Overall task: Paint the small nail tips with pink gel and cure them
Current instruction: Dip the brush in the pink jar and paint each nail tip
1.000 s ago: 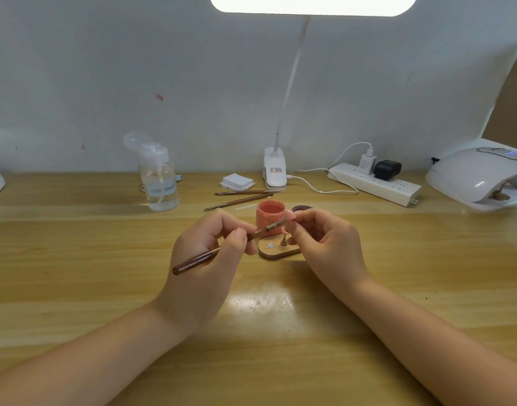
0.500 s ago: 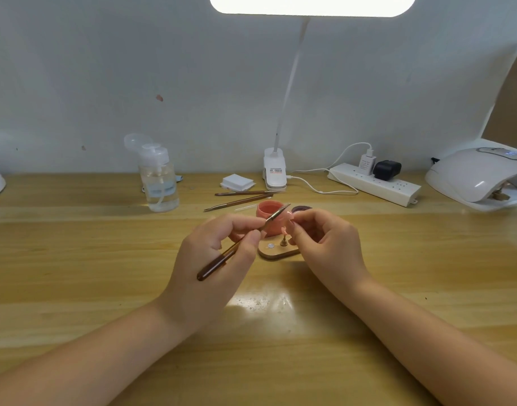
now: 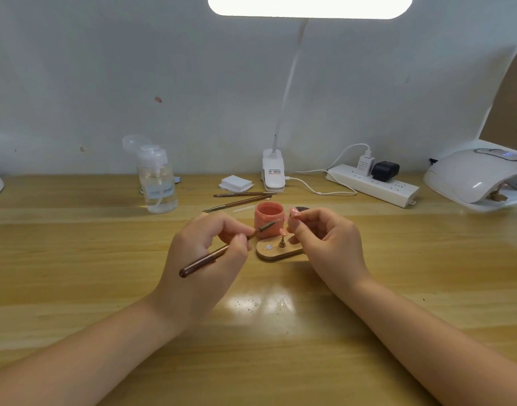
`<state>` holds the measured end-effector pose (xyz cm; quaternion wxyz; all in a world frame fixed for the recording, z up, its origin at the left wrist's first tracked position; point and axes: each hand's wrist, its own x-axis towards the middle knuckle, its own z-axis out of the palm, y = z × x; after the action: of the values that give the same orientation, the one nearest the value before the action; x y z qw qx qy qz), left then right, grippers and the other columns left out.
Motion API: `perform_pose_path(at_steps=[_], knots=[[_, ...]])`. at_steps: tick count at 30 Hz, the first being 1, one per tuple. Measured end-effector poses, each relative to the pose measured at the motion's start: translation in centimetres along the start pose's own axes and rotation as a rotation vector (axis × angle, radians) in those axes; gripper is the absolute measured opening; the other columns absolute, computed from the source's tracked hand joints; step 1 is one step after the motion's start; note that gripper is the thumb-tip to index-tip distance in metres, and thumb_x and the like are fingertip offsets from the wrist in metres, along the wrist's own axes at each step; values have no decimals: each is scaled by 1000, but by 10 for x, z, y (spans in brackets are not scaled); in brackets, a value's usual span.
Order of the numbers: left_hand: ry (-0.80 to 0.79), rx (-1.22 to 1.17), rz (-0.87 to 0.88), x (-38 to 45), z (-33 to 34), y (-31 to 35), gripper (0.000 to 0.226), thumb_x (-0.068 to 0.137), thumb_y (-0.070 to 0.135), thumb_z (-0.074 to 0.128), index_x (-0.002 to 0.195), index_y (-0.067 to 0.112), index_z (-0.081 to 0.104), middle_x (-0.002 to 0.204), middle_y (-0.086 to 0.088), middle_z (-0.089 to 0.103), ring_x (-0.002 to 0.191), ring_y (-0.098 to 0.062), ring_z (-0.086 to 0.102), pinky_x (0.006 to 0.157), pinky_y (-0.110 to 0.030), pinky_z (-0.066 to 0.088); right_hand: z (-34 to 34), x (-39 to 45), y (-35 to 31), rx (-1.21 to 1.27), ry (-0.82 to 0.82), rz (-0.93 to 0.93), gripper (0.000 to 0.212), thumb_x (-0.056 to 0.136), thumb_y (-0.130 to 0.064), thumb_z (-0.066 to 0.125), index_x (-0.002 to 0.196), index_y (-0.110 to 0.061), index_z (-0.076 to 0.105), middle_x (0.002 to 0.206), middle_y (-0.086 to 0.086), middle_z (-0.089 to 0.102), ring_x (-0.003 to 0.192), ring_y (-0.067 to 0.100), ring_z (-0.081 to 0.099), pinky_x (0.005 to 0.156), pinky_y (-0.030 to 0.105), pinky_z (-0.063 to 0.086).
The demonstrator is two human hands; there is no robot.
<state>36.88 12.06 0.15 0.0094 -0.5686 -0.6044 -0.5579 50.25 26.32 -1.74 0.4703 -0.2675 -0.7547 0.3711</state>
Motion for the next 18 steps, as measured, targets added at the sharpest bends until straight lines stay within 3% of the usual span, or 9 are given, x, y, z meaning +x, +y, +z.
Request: perform_pose_path(at_steps=[3,6,10,13,15,18], knots=[[23,-69,-127,19,2,4,12,84,20,60,75,18,69,67,2,68,51,0,49,47,-8,34,1,0,0,7,4,-4,10,86,-13,70,84,-23,66,72,-4,70,66,11,68,65,36,58],[48,17,-221,50,4,6,18,84,14,59,69,14,69,60,10,69,44,2,49,42,-9,33,2,-1,0,-15,-5,-36,13,86,-14,70,85,-26,65,73,-4,70,66,12,67,64,35,57],[-96,232,-386,100,10,4,22,79,20,56,63,15,71,56,12,68,53,-3,54,54,-26,42,3,-1,0,-18,18,-39,14,85,-13,71,84,-26,65,71,-4,69,64,13,66,63,36,56],[-235,224,-536,127,21,-1,20,77,19,55,77,9,71,56,3,70,74,-15,71,74,-34,56,3,-1,0,1,20,-35,7,85,-12,70,85,-19,68,72,-2,70,66,16,66,65,39,56],[-324,224,-611,136,29,-2,18,80,17,54,86,6,68,54,2,69,56,-6,69,58,-24,52,4,-1,1,7,20,-34,5,85,-11,71,86,-15,68,73,-1,70,66,17,67,66,40,56],[-407,266,-685,136,36,-3,13,83,16,55,92,10,62,52,5,68,34,0,53,35,-11,35,4,-1,1,-5,18,-42,5,85,-10,71,86,-15,68,73,0,70,66,18,66,66,42,55]])
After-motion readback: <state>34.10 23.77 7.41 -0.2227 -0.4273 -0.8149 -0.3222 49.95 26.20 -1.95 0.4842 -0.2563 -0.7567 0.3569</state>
